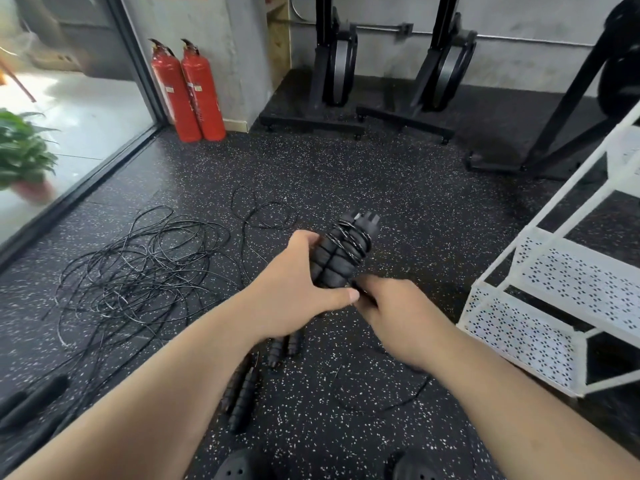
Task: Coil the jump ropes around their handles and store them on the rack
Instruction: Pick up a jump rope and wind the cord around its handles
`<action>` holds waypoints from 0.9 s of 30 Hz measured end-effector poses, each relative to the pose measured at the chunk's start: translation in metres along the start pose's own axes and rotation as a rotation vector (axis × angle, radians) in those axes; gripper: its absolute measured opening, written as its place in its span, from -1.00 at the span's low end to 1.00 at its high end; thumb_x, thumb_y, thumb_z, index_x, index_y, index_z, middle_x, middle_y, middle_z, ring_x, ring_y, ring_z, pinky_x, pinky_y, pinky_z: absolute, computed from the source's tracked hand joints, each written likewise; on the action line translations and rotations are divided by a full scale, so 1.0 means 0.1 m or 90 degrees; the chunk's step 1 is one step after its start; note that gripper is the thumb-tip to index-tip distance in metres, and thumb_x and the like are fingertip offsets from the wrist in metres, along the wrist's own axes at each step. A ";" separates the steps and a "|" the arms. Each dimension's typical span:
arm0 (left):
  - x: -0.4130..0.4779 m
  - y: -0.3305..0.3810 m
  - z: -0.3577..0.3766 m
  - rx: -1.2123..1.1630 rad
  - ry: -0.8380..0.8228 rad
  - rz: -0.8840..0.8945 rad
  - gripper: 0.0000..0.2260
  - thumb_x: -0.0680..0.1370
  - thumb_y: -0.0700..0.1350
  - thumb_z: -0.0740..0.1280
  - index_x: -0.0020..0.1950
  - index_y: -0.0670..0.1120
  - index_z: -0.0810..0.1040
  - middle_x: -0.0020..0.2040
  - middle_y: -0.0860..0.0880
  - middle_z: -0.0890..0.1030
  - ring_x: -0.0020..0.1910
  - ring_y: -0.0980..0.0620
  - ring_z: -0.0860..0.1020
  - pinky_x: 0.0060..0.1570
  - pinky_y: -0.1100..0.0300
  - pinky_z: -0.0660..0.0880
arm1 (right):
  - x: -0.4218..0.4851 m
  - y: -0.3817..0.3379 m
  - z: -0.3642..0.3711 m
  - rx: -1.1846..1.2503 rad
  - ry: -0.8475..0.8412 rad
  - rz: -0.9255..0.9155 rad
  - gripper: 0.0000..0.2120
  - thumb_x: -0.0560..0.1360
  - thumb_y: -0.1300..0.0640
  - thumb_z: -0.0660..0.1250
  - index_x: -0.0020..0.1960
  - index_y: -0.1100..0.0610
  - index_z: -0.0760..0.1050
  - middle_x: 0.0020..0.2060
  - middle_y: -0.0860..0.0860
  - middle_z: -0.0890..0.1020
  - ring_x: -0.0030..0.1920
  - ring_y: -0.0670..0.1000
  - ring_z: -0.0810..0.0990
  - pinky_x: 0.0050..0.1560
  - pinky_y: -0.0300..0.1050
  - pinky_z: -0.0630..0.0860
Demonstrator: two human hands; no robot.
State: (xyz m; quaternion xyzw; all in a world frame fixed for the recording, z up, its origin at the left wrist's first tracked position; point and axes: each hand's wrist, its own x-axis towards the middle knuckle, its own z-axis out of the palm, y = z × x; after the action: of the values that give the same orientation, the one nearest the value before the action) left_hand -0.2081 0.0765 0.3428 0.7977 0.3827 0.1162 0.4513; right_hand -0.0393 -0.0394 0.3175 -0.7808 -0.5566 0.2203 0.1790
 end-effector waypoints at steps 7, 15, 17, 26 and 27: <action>0.06 -0.18 -0.04 0.204 0.117 -0.058 -0.42 0.44 0.14 0.59 0.35 0.02 0.44 -0.01 0.12 0.60 -0.04 0.07 0.60 -0.11 0.12 0.50 | -0.07 -0.10 -0.06 -0.127 0.054 -0.057 -0.76 0.74 -0.13 0.17 0.23 -0.10 0.57 -0.29 -0.09 0.61 -0.35 -0.07 0.56 -0.29 -0.01 0.51; 0.08 -0.19 0.01 0.443 0.095 -0.017 -0.65 0.38 0.10 0.52 0.09 0.08 0.50 -0.03 0.05 0.57 -0.04 -0.11 0.60 -0.07 -0.01 0.61 | -0.21 -0.32 -0.16 -0.332 0.105 -0.172 -0.74 0.72 -0.19 0.17 0.11 -0.11 0.57 -0.12 -0.16 0.64 -0.16 -0.04 0.60 -0.25 -0.07 0.48; 0.07 -0.16 0.06 0.490 0.018 0.031 -0.64 0.39 0.08 0.53 0.12 0.13 0.50 0.02 0.10 0.55 0.06 -0.07 0.61 -0.02 -0.04 0.62 | -0.20 -0.27 -0.22 -0.287 0.128 -0.164 -0.75 0.66 -0.26 0.26 0.11 -0.17 0.63 -0.14 -0.20 0.66 -0.15 -0.09 0.61 -0.18 -0.08 0.56; -0.03 -0.07 0.32 0.536 -0.110 0.366 -0.49 0.50 0.01 0.56 0.39 0.19 0.46 0.15 0.19 0.49 0.13 0.06 0.40 0.12 0.02 0.57 | -0.06 0.29 -0.59 0.115 -0.083 0.009 -0.83 0.41 -0.20 0.63 -0.12 -0.15 0.73 -0.16 -0.19 0.75 -0.06 -0.14 0.71 0.15 0.05 0.62; -0.04 -0.05 0.31 0.513 -0.108 0.377 -0.50 0.51 0.00 0.55 0.39 0.19 0.47 0.15 0.20 0.49 0.12 0.08 0.39 0.13 0.04 0.56 | -0.07 0.32 -0.63 0.147 -0.097 0.009 -0.82 0.42 -0.19 0.62 -0.12 -0.11 0.74 -0.16 -0.13 0.76 -0.06 -0.06 0.73 0.17 0.07 0.63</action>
State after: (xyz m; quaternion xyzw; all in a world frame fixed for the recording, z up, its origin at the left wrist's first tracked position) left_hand -0.1963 0.0555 0.3219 0.9894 0.1167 0.0172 0.0850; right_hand 0.0178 -0.0583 0.3544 -0.7399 -0.5342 0.3426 0.2231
